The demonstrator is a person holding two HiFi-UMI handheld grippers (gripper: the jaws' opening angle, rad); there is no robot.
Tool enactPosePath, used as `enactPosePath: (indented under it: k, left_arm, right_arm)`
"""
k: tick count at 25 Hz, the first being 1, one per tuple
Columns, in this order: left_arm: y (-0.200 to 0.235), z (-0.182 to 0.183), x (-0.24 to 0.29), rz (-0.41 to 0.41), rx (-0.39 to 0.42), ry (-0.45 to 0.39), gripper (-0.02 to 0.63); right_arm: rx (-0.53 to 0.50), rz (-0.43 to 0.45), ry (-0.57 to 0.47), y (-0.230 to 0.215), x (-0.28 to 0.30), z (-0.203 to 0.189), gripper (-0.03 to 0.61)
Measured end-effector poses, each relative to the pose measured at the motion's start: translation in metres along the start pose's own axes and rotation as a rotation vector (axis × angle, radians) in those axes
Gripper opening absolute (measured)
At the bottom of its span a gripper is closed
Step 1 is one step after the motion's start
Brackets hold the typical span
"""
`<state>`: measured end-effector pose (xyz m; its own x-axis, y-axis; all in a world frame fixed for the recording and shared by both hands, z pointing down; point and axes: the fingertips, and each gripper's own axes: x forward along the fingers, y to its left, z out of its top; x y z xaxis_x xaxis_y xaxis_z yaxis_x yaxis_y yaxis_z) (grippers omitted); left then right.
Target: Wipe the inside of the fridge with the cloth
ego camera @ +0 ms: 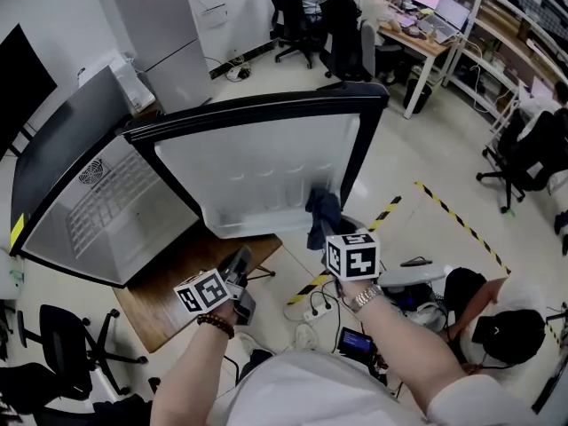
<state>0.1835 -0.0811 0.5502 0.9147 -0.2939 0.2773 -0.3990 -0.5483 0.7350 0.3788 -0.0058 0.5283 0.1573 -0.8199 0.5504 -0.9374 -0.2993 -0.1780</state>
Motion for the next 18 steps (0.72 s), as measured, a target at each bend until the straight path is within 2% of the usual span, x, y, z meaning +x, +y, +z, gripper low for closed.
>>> enactPosePath:
  k: [8,18]
  left_arm:
    - [-0.012,0.040,-0.045,0.105,0.190,-0.153,0.003]
    - [-0.025,0.097,-0.156,0.264,0.500,-0.304,0.002]
  right_arm:
    - [-0.126,0.140,-0.072,0.059,-0.009,0.028,0.064]
    - [-0.278,0.432,-0.201,0.225,-0.038,0.050,0.064]
